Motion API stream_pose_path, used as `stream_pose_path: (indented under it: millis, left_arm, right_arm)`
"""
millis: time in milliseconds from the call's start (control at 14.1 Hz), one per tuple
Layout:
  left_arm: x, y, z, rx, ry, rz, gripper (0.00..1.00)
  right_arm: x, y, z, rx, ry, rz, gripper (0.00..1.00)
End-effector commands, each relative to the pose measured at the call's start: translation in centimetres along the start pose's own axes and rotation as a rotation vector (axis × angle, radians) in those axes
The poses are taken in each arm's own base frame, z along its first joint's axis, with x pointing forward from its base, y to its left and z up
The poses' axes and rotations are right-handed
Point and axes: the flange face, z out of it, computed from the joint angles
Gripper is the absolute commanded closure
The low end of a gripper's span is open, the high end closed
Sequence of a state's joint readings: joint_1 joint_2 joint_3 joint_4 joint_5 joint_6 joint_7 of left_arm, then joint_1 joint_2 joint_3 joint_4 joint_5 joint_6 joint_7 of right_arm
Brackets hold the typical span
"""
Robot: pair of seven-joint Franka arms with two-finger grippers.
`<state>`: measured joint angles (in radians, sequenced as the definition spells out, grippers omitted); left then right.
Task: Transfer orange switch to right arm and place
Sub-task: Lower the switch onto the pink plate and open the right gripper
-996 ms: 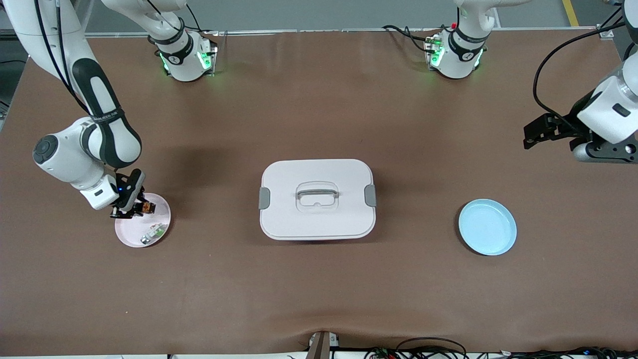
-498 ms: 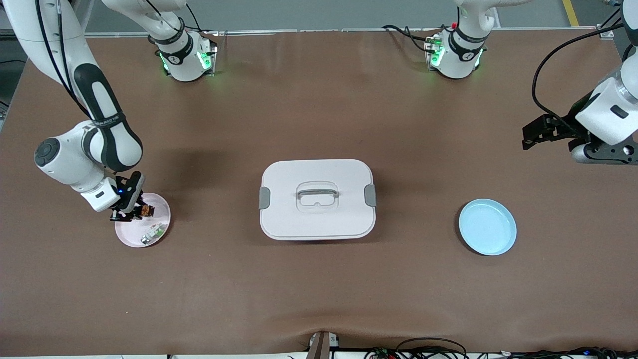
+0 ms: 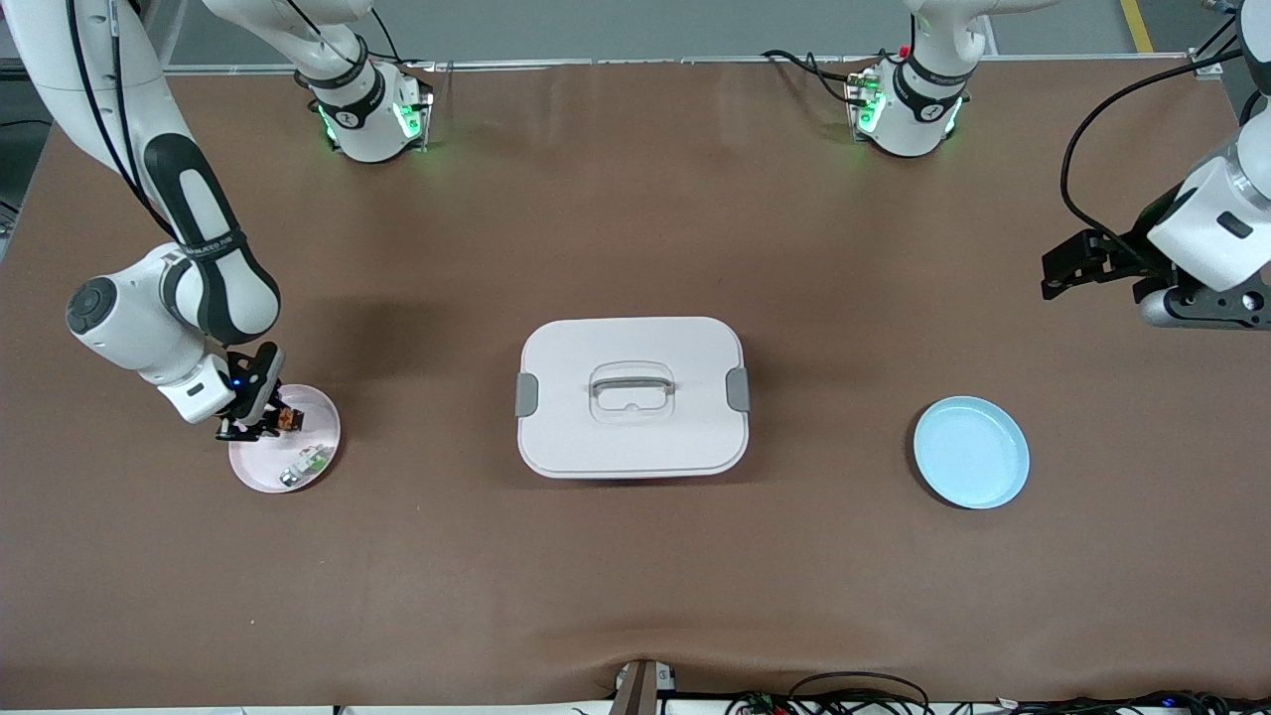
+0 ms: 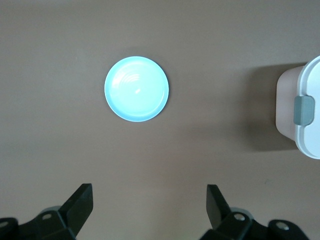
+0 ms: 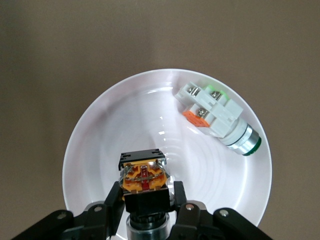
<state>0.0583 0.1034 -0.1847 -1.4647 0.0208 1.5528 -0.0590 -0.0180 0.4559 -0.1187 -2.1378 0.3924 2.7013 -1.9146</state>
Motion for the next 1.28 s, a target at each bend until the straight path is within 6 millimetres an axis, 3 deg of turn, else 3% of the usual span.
stream_pose_path:
  millis: [0, 356, 711, 782, 854, 1209]
  left_arm:
    - [0.3, -0.1, -0.5, 0.01, 0.027, 0.004, 0.0]
    - [0.3, -2.1, -0.1, 0.011, 0.02, -0.03, 0.0]
    - [0.3, -2.6, -0.2, 0.011, 0.016, -0.037, 0.0]
    - [0.3, -2.7, -0.1, 0.011, 0.015, -0.038, 0.0]
    - [0.3, -2.6, -0.1, 0.011, 0.015, -0.037, 0.0]
    - [0.3, -3.2, -0.4, 0.011, 0.019, -0.047, 0.0]
  right_arm:
    - [-0.5, 0.3, 0.4, -0.01, 0.007, -0.007, 1.0]
    - [-0.5, 0.3, 0.9, -0.019, -0.001, -0.008, 1.0]
    - [-0.7, 0.2, 1.2, -0.016, -0.003, 0.002, 1.0]
    - [-0.6, 0.1, 1.3, -0.016, 0.0, 0.019, 0.89]
    - [-0.8, 0.1, 1.4, -0.012, 0.001, 0.021, 0.01]
    - [-0.8, 0.1, 1.2, -0.011, 0.003, 0.025, 0.0]
